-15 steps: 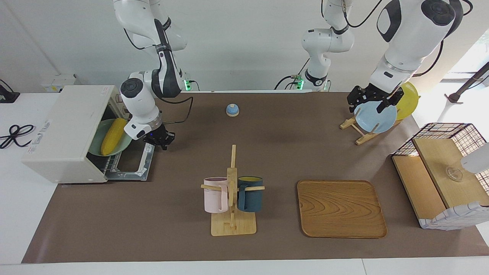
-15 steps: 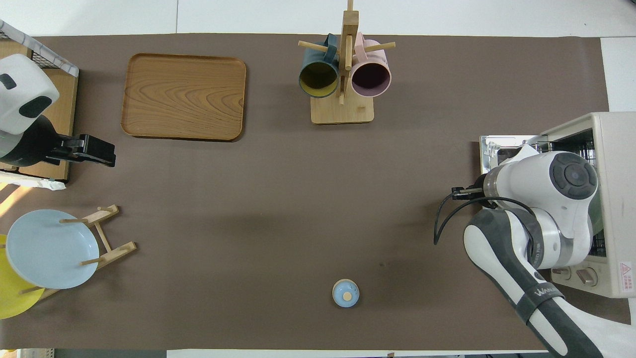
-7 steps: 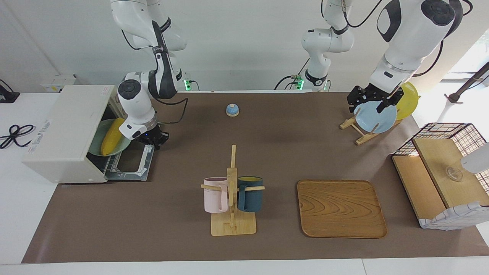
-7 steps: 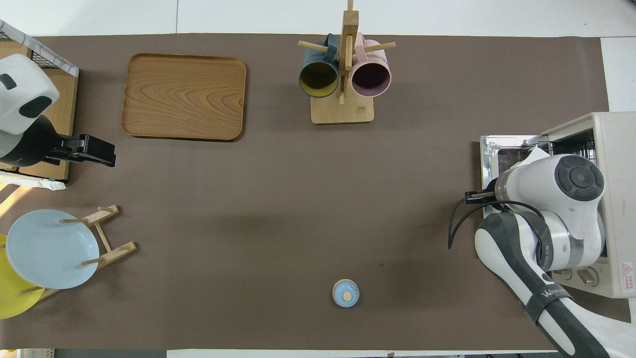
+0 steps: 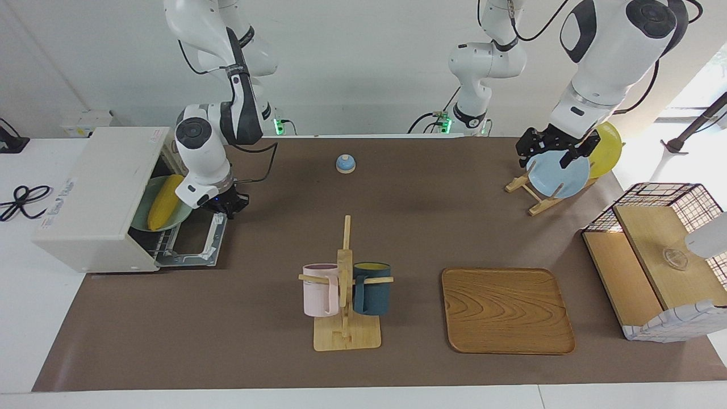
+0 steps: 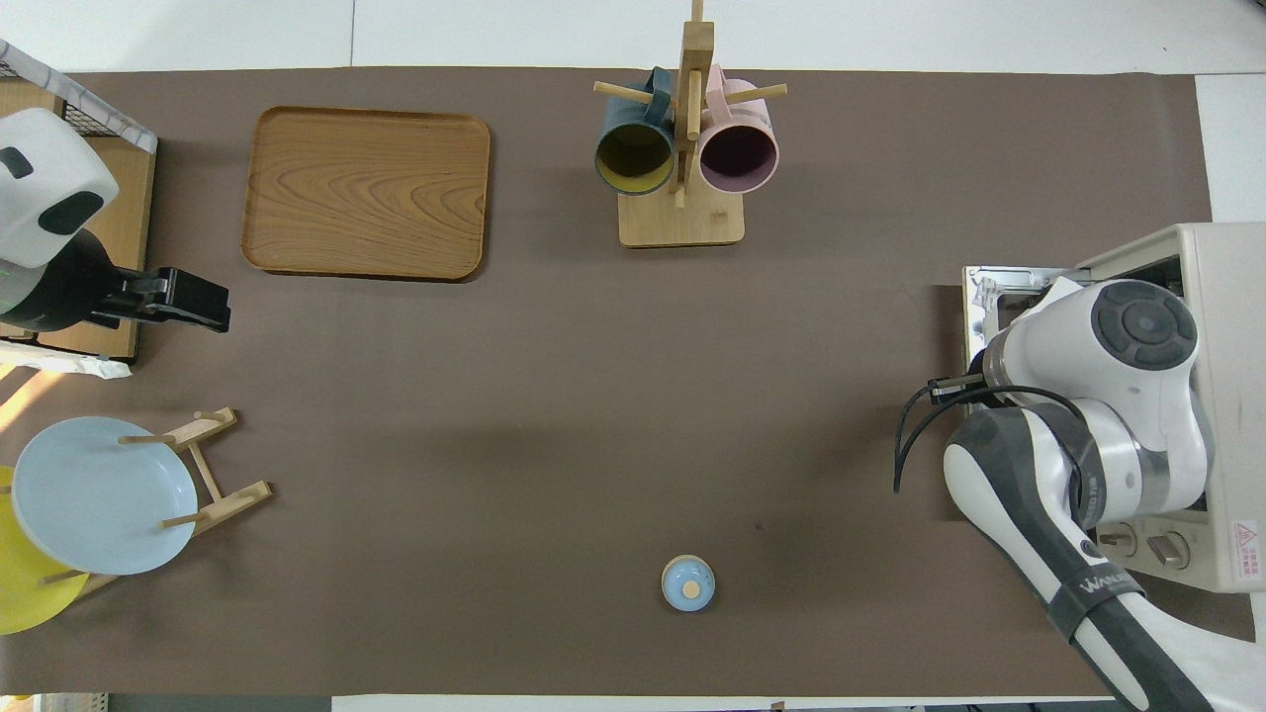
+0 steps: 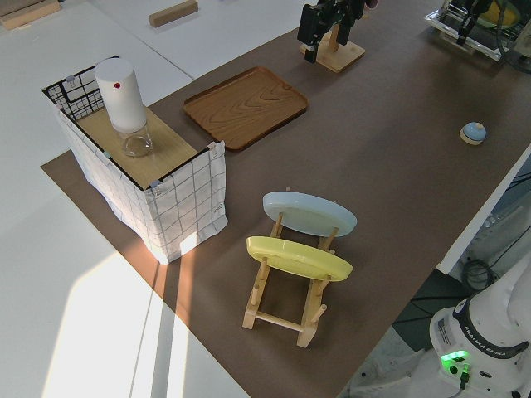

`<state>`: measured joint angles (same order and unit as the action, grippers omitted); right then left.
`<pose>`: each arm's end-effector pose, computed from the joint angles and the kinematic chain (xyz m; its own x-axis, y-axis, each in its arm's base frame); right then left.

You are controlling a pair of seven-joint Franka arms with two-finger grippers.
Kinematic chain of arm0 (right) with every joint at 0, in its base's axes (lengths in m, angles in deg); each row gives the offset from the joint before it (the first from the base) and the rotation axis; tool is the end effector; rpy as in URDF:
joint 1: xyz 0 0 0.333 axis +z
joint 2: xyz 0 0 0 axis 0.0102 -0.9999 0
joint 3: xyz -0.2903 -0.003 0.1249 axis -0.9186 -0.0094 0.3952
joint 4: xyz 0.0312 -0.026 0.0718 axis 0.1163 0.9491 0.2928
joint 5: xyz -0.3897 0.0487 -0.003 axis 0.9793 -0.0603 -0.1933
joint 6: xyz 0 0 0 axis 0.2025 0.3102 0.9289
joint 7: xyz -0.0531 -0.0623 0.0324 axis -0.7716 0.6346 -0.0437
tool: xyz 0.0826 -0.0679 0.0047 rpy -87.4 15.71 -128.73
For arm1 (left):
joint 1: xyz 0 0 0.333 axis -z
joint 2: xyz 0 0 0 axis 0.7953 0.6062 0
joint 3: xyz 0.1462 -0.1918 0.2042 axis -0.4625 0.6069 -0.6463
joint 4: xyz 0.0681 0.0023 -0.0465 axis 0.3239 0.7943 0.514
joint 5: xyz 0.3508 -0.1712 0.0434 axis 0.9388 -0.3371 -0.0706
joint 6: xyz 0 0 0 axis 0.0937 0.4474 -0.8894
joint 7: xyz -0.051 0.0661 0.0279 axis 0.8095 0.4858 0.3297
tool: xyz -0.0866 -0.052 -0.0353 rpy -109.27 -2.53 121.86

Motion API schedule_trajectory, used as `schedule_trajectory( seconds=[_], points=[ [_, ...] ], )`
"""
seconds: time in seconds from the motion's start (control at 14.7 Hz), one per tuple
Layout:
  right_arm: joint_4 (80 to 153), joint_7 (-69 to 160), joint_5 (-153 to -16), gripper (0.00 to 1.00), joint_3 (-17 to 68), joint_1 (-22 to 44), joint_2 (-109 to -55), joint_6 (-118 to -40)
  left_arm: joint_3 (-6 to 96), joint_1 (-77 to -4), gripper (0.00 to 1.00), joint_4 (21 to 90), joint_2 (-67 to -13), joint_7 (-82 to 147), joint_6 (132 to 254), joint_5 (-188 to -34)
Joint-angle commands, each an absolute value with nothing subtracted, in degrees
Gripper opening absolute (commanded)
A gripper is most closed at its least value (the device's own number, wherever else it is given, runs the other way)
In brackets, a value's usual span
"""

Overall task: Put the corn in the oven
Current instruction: 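Push the oven door shut with the right gripper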

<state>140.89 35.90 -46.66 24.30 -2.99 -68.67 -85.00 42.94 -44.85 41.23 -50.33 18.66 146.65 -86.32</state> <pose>0.5143 0.0245 0.3454 0.9876 0.1013 -0.1198 0.1130 -0.9890 0.0955 0.5452 -0.0817 0.5928 0.9922 -0.1161 -0.0465 -0.1159 -0.9932 0.0057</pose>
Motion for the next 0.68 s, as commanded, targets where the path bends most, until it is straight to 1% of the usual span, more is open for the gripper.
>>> schedule_trajectory(
  seconds=[0.0,0.14,0.34,0.48,0.61],
  points=[
    [132.0,41.1,-42.6,0.0,22.9,-5.2,-68.7,-75.2,43.3,-45.3,1.0,40.9,-50.5,18.3,146.8,-85.0],
    [131.2,45.4,-42.3,0.0,22.7,-7.8,-67.6,-73.3,43.3,-45.3,1.0,40.9,-50.5,18.3,146.8,-85.0],
    [131.2,53.0,-42.3,0.0,22.6,-12.6,-66.3,-72.7,43.3,-45.3,1.0,40.9,-50.5,18.3,146.8,-85.0],
    [131.1,54.6,-42.3,0.0,22.6,-13.9,-64.9,-71.7,43.3,-45.3,1.0,40.9,-50.5,18.3,146.8,-85.0],
    [130.5,54.8,-42.9,0.0,22.6,-13.9,-63.0,-70.0,43.3,-45.3,1.0,40.9,-50.5,18.3,146.8,-85.0]
  ],
)
